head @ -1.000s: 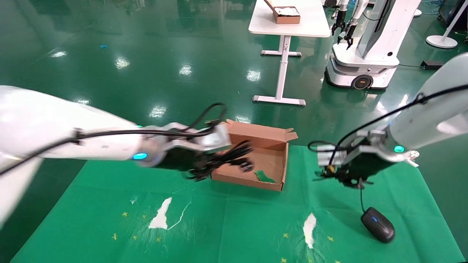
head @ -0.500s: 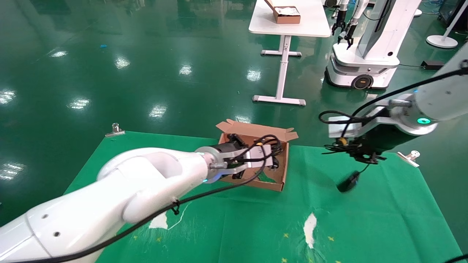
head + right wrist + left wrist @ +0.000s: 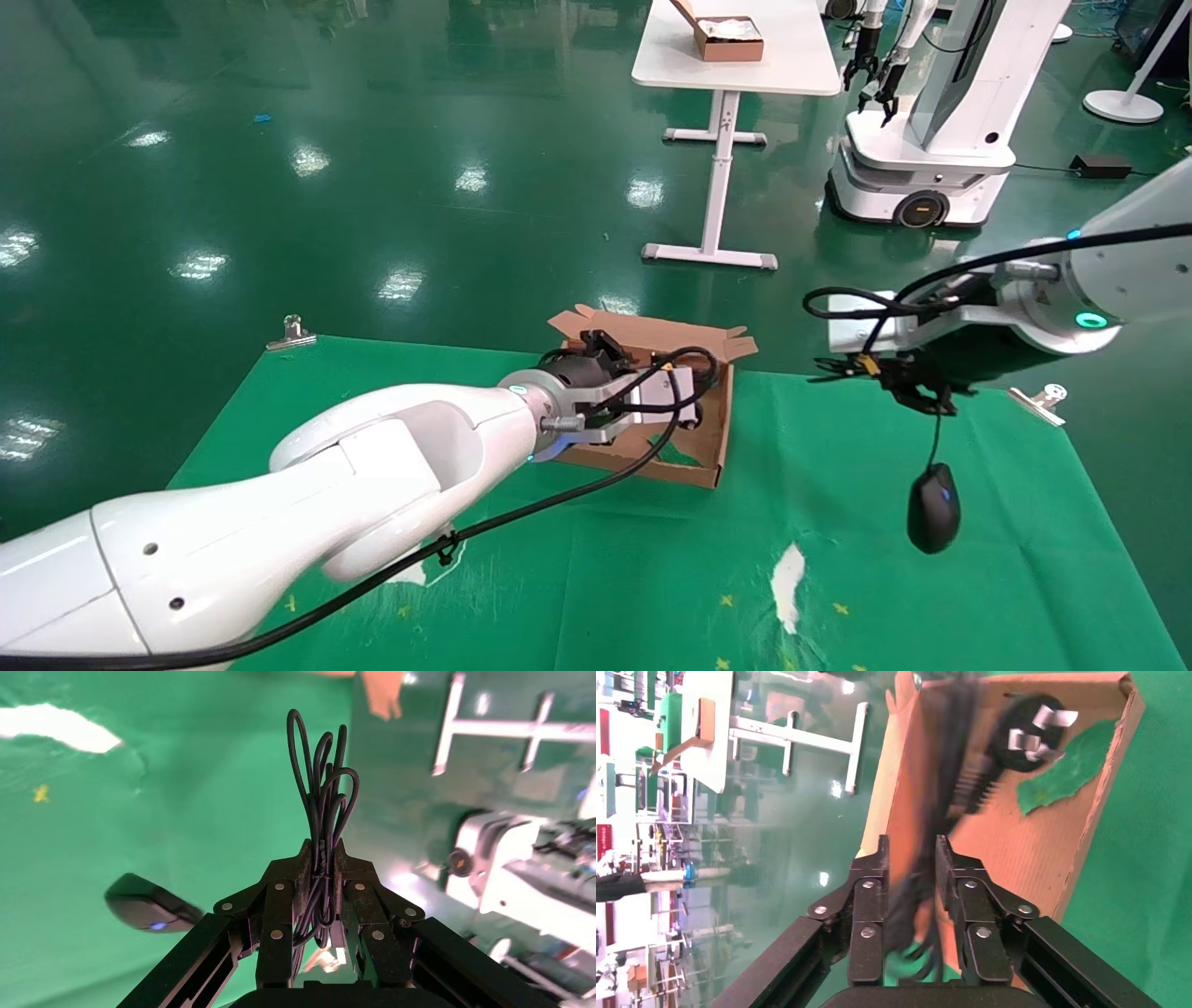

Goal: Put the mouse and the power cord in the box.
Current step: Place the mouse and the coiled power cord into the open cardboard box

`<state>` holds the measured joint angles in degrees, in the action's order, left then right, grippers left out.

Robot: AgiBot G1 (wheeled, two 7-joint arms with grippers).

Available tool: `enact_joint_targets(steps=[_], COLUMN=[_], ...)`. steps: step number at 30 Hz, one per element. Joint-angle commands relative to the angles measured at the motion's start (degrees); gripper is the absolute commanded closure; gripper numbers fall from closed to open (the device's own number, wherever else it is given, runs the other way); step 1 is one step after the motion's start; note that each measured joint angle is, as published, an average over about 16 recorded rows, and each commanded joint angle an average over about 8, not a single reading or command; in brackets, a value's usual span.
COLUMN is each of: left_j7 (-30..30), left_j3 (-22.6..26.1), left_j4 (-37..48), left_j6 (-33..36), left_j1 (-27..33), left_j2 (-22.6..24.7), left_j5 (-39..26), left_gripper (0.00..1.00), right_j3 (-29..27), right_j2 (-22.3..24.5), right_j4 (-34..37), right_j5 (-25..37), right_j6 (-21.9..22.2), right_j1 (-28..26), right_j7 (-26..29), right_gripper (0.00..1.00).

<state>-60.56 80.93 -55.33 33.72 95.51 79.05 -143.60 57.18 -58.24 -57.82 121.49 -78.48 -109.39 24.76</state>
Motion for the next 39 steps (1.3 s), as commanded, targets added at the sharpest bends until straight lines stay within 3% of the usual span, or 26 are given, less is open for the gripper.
enact_joint_targets(steps=[1,7,13,19,25,35,39], left_j7=[-1.4,-4.7,-6.6,-4.8,-1.8,-0.4,-0.1], left_j3=[1.4,2.2,0.8,-0.2,-0.4,-0.4,-0.5], left_j4=[-0.2,3.9,13.4,22.3,25.2,26.4,26.8], left_j6=[-0.1,0.4,2.2,2.7,1.9,1.2,1.1], left_j1=[0.4,2.5,6.3,8.9,9.8,9.8,9.9], left_j2=[0.0,-0.5,-2.1,-6.1,-8.8,-8.6,-8.5], left_j5=[-0.4,2.9,7.8,10.7,11.9,12.5,12.8], left_gripper=[0.0,0.0,0.0,0.0,0.0,0.0,0.0], right_j3=[-0.2,-0.5,-0.8,-1.0,-1.3,-2.3,-1.9], right_j2=[0.4,-0.3,-1.6,-3.7,-6.9,-17.4,-19.8], right_j4=[-1.5,-2.6,-2.0,0.0,3.6,19.0,24.2], right_j5=[-0.1,-1.1,-2.1,-3.2,-5.0,-9.9,-12.8], right_j6=[0.1,1.2,2.6,4.1,6.4,15.9,22.6], right_j1=[0.1,0.0,-0.5,-1.1,-1.2,-2.0,-0.6], right_j7=[0.5,-1.6,-4.3,-7.8,-12.1,-28.1,-35.0], right_gripper=[1.0,1.0,1.0,1.0,1.0,1.0,1.0])
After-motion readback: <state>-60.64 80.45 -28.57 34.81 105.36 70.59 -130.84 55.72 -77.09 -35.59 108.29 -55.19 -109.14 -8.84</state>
